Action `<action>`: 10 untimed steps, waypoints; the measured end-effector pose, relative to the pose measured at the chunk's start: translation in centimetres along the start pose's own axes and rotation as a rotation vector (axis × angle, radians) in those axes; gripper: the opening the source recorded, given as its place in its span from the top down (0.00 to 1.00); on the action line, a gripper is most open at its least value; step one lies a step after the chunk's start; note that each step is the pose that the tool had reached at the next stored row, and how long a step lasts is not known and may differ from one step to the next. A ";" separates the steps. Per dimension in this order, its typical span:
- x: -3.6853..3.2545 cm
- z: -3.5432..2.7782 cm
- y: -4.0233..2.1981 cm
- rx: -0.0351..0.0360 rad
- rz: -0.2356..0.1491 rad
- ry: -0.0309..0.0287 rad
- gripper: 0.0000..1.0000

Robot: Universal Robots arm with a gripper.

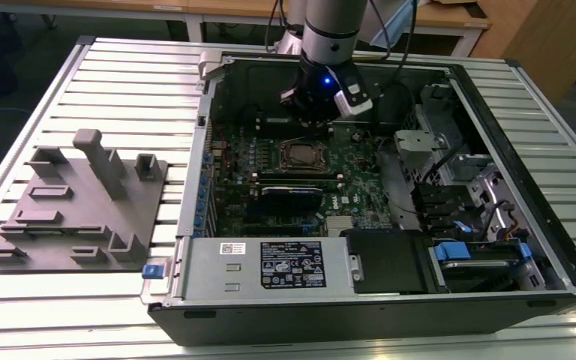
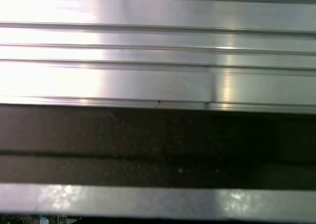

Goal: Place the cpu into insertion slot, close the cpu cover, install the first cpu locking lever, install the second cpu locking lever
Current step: 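Install the first cpu locking lever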

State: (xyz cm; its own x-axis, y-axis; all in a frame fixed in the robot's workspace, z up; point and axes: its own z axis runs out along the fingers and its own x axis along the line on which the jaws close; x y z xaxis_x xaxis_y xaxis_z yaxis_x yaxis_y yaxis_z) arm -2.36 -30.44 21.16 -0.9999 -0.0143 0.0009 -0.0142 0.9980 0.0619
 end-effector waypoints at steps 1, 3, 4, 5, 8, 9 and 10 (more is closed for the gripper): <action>0.00 0.02 0.00 0.0030 0.000 0.0000 0.90; -0.02 0.05 0.00 0.0094 0.000 0.0000 0.90; -0.02 0.06 -0.01 0.0129 0.000 0.0001 0.90; -0.03 0.08 -0.01 0.0162 0.000 0.0002 0.90; -0.05 0.13 -0.01 0.0202 0.000 0.0004 0.90; -0.06 0.15 -0.01 0.0202 0.000 0.0003 0.90; -0.07 0.18 -0.01 0.0201 0.000 0.0003 0.90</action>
State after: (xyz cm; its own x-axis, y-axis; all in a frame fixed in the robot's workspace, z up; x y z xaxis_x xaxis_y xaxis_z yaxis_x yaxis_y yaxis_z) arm -2.29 -30.44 20.98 -0.9999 -0.0141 0.0012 -0.0141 0.9990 0.0418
